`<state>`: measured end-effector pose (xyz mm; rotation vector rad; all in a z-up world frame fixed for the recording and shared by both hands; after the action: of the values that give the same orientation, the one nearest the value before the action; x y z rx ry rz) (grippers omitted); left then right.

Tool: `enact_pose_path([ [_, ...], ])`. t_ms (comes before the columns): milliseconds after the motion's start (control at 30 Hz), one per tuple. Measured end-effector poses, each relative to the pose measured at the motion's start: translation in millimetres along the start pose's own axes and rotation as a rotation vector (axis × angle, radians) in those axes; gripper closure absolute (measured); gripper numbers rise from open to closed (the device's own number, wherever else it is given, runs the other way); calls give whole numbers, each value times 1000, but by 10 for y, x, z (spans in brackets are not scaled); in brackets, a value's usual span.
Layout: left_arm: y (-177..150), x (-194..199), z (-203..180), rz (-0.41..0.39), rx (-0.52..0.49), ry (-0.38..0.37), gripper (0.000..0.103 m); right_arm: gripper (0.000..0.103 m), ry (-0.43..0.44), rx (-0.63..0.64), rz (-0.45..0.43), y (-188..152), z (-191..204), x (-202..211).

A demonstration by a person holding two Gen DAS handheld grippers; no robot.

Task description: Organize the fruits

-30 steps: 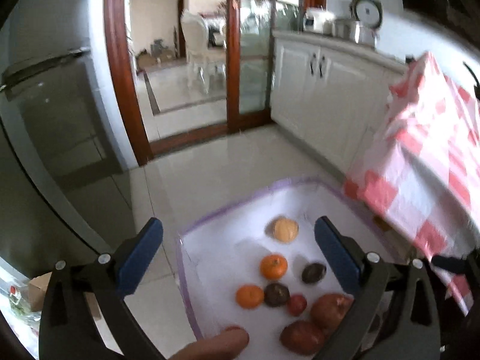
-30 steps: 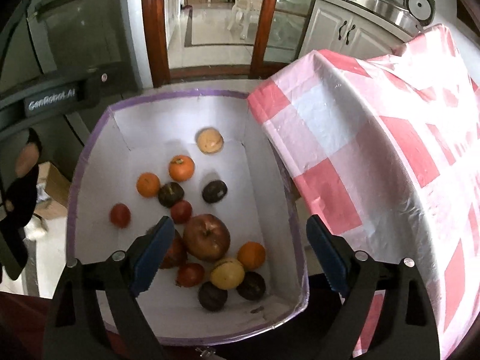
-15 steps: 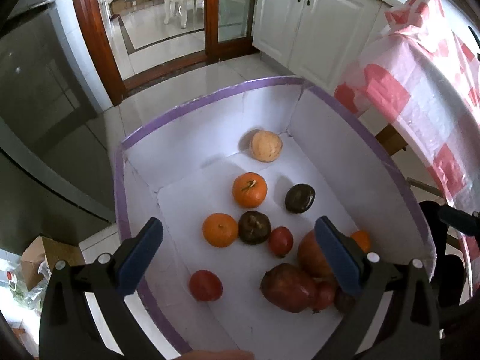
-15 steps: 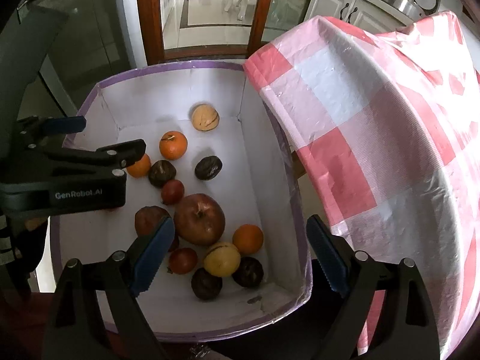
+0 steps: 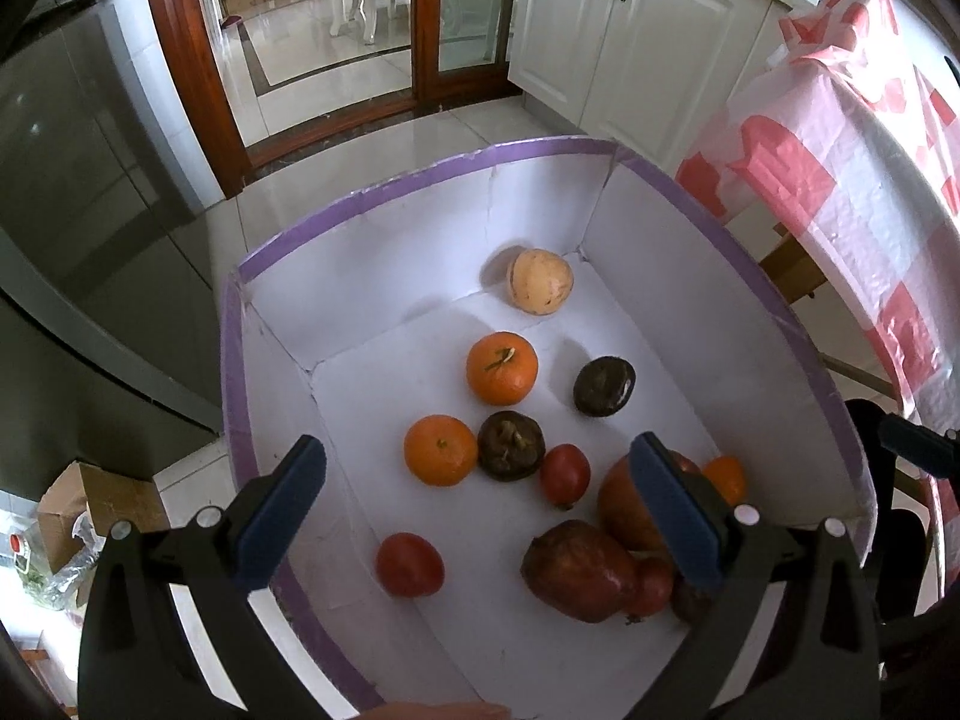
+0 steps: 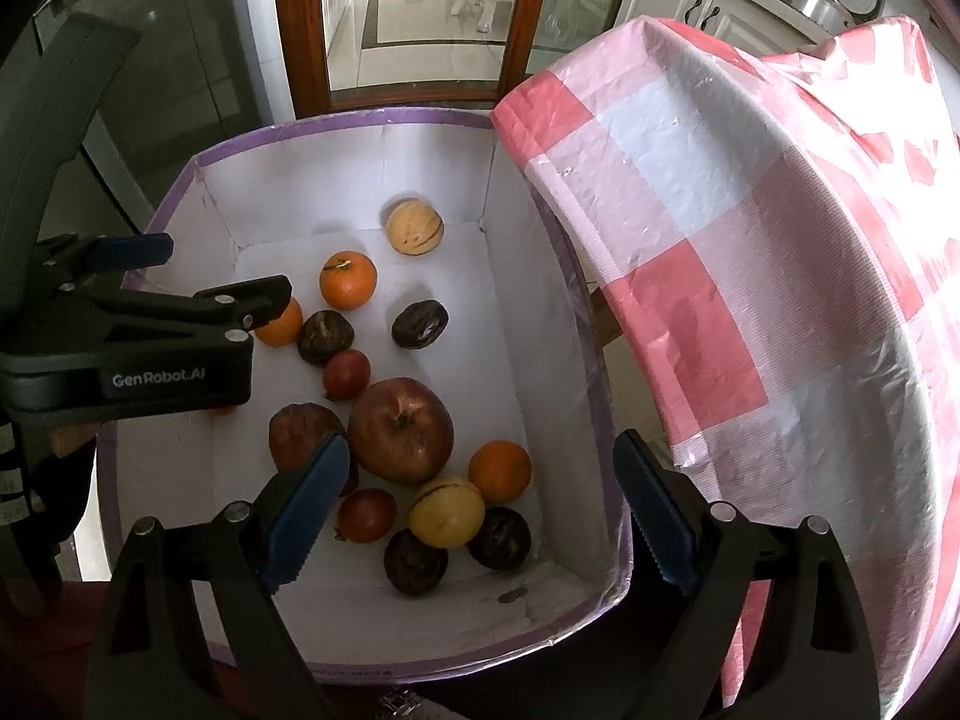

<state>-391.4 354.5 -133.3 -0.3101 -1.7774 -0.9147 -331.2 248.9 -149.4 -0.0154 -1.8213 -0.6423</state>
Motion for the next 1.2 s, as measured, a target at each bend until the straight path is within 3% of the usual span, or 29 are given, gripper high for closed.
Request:
enact_pose_path([
  [1200,-58,-153,66,62,12,11,2,16,14,3,40,-52,35,-105],
])
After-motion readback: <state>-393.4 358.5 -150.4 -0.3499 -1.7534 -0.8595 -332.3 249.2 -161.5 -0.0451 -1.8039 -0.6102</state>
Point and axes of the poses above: each gripper's, at about its wrist camera, not at the fingertips, and x roughly against the way its jaws point, z to its left, y to its top, the point moved 4 cm from there along -x, roughly the way its jaws point, and after that the axes turned 5 degrees about -y, right-handed, at the moved point
